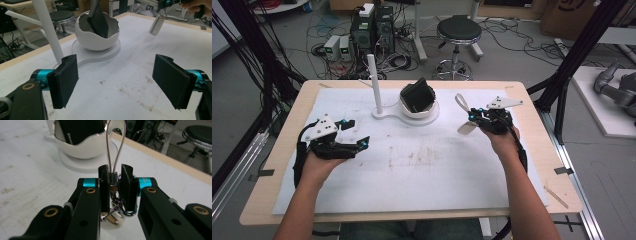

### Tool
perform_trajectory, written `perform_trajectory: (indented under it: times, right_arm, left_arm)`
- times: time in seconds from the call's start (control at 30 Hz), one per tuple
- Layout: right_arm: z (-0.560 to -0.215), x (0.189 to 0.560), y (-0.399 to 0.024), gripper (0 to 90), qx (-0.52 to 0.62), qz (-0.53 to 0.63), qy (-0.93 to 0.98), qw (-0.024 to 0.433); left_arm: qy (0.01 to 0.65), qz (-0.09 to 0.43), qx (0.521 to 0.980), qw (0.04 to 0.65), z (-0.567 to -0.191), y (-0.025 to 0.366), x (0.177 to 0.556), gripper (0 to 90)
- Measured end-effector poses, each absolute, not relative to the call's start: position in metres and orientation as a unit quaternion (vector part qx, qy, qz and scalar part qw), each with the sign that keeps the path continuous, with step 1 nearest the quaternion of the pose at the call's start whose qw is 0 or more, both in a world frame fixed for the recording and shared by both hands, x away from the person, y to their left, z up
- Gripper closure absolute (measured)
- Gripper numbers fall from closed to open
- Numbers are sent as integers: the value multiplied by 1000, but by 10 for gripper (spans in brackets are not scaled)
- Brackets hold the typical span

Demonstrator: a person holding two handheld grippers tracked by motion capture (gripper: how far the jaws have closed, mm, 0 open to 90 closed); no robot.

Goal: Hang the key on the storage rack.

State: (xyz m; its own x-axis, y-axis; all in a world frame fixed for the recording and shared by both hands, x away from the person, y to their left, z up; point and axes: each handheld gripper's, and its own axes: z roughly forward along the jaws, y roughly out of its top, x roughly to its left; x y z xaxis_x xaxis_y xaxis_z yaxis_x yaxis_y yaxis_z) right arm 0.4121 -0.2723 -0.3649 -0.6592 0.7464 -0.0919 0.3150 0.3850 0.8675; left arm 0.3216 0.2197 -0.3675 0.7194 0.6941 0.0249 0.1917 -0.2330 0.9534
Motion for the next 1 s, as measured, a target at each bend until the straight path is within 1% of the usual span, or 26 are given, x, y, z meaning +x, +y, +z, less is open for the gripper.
perform_trajectory:
  times: [0.1, 0.4, 0.6, 1.0]
  right_arm:
    - [-351, 407, -264, 795, 316, 456, 791, 256]
    - [-323, 403, -232, 794, 283, 474, 791, 265]
    - [-313, 406, -216, 794, 262, 479, 792, 271]
    - [-303, 415, -178, 794, 231, 489, 799, 261]
  left_arm:
    - [296, 234, 748, 546, -365, 222, 319, 208]
    - [299, 239, 744, 548, -362, 228, 312, 209]
    - [300, 241, 743, 547, -362, 232, 307, 208]
    - [312, 253, 740, 540, -362, 247, 294, 209]
